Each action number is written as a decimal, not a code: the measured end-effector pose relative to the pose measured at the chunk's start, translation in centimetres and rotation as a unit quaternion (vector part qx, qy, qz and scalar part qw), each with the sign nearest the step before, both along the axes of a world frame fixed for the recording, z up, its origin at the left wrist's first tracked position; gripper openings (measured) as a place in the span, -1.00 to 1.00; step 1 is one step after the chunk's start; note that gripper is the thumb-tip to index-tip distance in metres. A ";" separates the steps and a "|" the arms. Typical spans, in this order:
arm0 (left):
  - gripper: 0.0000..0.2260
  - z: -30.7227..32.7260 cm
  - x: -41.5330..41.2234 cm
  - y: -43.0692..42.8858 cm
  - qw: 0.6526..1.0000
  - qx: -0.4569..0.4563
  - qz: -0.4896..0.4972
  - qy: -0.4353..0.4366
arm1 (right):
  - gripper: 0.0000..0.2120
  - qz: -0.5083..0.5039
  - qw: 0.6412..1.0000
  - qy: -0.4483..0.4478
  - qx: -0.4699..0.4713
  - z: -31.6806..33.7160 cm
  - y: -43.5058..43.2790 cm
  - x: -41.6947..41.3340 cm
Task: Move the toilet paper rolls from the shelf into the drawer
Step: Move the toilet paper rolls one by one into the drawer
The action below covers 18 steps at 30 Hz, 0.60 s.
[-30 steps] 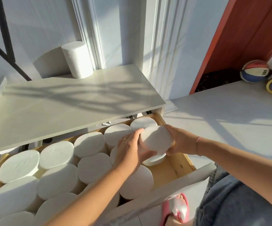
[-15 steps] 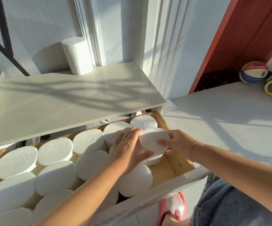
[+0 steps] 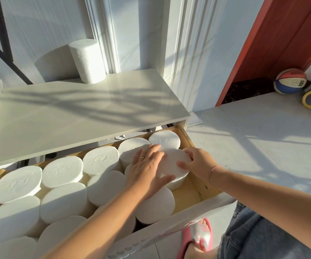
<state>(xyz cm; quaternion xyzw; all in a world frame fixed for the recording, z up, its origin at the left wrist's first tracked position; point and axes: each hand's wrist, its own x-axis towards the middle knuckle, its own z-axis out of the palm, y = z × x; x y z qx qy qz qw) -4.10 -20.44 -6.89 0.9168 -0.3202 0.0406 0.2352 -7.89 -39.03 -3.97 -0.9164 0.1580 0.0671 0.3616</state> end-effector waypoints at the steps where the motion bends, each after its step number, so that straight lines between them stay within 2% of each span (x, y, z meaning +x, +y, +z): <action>1: -0.35 0.0 0.1 0.0 1.000 0.004 -0.001 -0.001 | -0.71 0.001 1.000 0.002 -0.004 0.0 0.0 0.0; 4: -0.38 -0.1 0.3 0.1 1.000 0.015 -0.005 -0.001 | -0.69 0.007 1.000 0.001 -0.019 0.1 0.1 0.0; 8: -0.37 0.0 0.4 0.4 1.000 0.029 -0.011 0.002 | -0.53 0.051 0.994 -0.027 -0.097 0.9 0.4 0.1; 12: -0.35 0.5 0.9 2.9 0.999 0.030 -0.006 0.009 | -0.50 0.068 0.980 -0.119 -0.148 3.1 1.2 1.8; 15: -0.46 1.0 1.6 6.2 1.000 0.013 0.019 -0.018 | -0.58 0.044 0.972 -0.213 -0.089 5.2 3.2 5.4; 18: -0.56 1.9 2.9 8.9 0.995 -0.008 0.072 -0.067 | -0.56 0.045 0.969 -0.243 -0.025 6.4 6.6 10.9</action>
